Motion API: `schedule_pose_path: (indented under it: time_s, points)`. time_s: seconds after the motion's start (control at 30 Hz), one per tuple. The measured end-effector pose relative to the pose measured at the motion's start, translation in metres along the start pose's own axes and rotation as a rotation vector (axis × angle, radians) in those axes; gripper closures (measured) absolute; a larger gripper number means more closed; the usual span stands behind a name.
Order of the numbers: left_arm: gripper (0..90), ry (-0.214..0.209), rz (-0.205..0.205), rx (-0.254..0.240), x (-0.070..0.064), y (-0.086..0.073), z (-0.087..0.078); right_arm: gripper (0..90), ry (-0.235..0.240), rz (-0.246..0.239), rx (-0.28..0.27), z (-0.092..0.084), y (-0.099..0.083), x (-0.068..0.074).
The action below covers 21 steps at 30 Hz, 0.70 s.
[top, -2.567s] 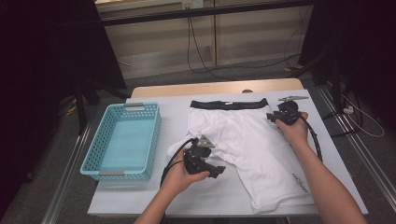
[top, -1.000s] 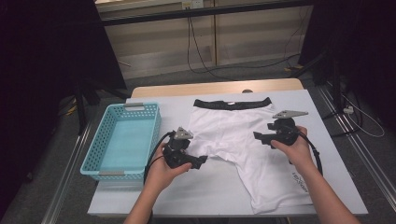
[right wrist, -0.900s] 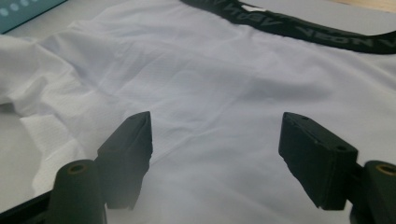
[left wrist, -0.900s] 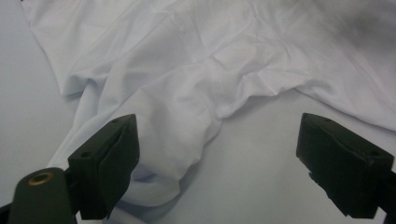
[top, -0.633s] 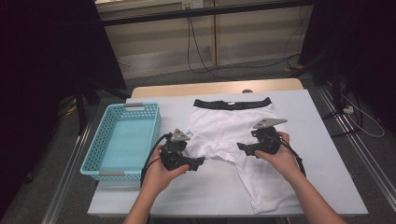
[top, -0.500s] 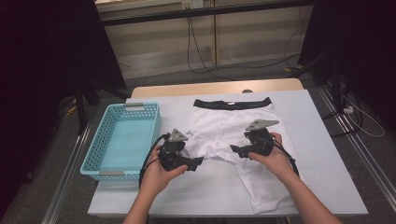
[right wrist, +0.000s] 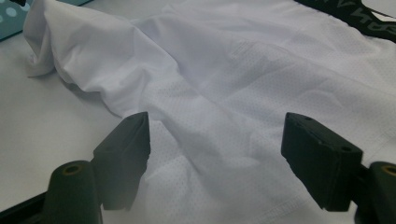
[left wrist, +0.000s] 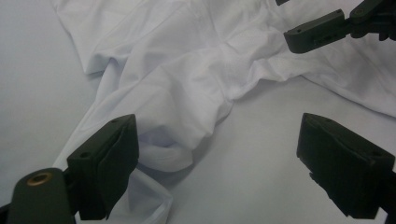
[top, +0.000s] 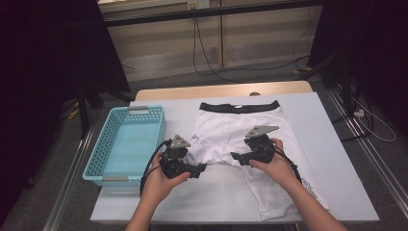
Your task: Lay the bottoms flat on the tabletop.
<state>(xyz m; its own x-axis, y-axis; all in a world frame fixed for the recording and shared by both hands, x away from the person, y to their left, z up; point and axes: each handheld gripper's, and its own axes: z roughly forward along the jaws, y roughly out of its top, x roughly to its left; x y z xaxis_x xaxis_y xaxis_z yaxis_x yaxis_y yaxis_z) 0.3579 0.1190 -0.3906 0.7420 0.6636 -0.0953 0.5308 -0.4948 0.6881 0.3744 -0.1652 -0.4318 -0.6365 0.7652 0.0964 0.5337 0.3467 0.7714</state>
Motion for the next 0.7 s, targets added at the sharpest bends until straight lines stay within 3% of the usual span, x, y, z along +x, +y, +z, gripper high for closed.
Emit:
schedule_pose_path:
  time_s: [0.13, 0.3, 0.6, 0.63, 0.7]
  points:
    - [13.3, 0.004, -0.006, 0.000, 0.000, 0.000, 0.000, 29.9, 0.011, -0.016, 0.009, 0.003, -0.001, 0.005]
    - [13.3, 0.011, -0.002, -0.006, 0.002, 0.000, -0.003, 43.8, 0.023, -0.056, 0.021, 0.008, -0.001, 0.014]
    - [13.4, 0.014, -0.017, -0.010, 0.005, -0.002, -0.008, 48.2, 0.056, -0.104, 0.023, 0.022, 0.004, 0.031]
    - [13.5, 0.016, -0.022, -0.010, 0.006, -0.003, -0.008, 54.1, 0.066, -0.112, 0.027, 0.025, 0.005, 0.033]
    - [13.5, 0.019, -0.030, -0.013, 0.007, -0.004, -0.009, 55.2, 0.078, -0.130, 0.044, 0.030, 0.006, 0.037]
